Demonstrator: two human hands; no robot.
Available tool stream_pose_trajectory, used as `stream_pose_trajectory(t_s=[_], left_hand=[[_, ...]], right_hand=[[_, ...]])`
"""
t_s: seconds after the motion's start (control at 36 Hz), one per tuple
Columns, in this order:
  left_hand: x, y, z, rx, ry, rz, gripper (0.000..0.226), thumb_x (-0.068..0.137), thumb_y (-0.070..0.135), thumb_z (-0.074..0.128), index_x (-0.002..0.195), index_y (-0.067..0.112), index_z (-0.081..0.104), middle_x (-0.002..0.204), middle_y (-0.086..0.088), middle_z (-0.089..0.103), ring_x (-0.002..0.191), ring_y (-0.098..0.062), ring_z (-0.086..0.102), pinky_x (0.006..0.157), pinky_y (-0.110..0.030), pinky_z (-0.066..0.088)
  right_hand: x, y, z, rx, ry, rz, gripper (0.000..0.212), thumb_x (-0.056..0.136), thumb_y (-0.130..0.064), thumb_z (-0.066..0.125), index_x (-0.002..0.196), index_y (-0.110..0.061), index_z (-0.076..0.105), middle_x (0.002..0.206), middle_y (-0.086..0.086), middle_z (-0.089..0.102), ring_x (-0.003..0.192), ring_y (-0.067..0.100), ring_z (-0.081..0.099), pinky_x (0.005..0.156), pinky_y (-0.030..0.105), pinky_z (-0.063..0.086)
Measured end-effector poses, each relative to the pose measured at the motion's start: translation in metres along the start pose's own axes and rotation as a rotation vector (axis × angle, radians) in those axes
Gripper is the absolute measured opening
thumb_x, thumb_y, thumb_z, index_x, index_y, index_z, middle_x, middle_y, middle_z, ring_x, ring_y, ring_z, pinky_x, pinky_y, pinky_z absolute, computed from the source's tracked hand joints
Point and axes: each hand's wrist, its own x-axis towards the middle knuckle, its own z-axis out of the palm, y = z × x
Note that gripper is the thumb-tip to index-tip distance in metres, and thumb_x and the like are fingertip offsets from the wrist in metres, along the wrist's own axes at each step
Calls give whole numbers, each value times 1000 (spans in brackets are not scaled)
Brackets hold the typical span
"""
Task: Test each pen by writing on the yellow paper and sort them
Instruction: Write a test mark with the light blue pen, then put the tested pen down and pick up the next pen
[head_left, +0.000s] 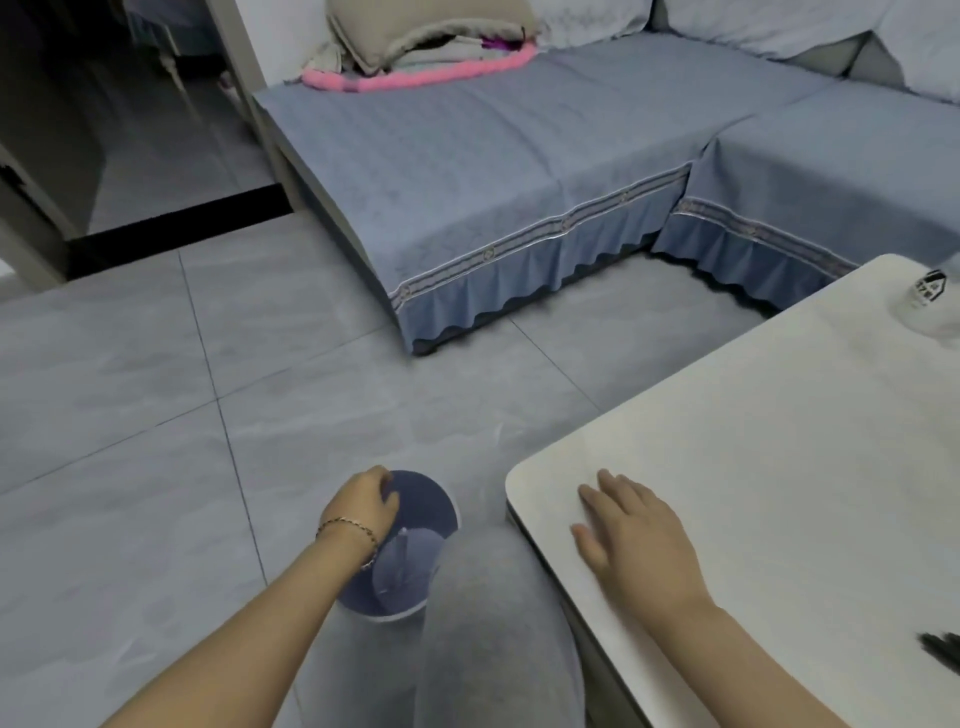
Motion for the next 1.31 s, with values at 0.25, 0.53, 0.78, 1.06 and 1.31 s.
stream_pose_trajectory(t_s=[0.25,0.53,0.78,1.06,1.31], left_hand=[[-62,97,-14,-99,93,494,21,91,15,49,109,14,61,111,3,52,100,-17,54,85,-19,35],[-148,225,50,31,-198,972,30,95,21,41,123,19,52,122,5,54,113,-11,48,96,-23,36],[-242,312,141,33,-274,1419,27,77,15,51,99,13,67,110,-2,65,99,-15,60,82,-20,46],[-276,319,210,266,-305,1520,51,78,40,38,112,13,64,119,-4,63,109,-20,58,97,-30,39],[-277,316,217,261,-299,1513,48,78,39,40,111,14,65,122,-4,61,118,-15,38,104,-25,14]], right_hand=[[-11,16,-16,160,4,-102,34,92,-29,44,121,-19,58,139,-1,46,129,18,42,104,24,32],[-133,115,-48,372,6,235,21,93,-32,46,105,-28,62,99,-10,63,93,9,57,80,26,45],[-289,211,-41,369,117,676,19,93,-33,47,102,-32,64,99,-18,65,89,4,57,77,23,45],[-383,268,-17,315,397,1104,21,89,-15,53,103,-16,69,109,-2,66,104,19,59,82,32,46],[-411,306,15,109,370,1293,28,84,1,52,110,-3,61,112,17,58,102,37,53,76,40,43]])
